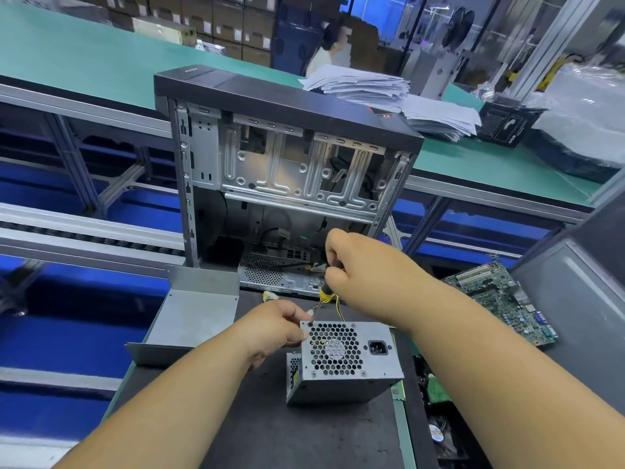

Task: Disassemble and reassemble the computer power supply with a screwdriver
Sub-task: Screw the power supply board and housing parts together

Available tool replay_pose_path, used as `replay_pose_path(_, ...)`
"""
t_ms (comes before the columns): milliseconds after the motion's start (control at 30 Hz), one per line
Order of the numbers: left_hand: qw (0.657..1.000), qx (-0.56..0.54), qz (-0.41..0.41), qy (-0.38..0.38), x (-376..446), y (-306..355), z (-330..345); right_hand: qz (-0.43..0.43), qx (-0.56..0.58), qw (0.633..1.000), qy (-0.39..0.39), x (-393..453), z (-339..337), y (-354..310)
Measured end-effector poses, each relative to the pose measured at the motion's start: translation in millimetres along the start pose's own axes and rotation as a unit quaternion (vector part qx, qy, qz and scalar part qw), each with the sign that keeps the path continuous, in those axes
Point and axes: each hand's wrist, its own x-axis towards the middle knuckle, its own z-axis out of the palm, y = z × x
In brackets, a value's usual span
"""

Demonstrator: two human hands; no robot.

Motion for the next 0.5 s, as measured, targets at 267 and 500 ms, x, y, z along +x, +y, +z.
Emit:
replay_pose_path(267,1.000,-0.012,-0.003,-0.019,1.4,-1.7,-2.2,0.044,-0.104,0.992,-0.059,9.0,-12.6,7.7)
replay_pose_path(500,1.000,-0.023,-0.003,-0.020,2.7,-3.7,-3.2,0.101,-0.165,0.981,0.019,8.9,4.2,-0.3)
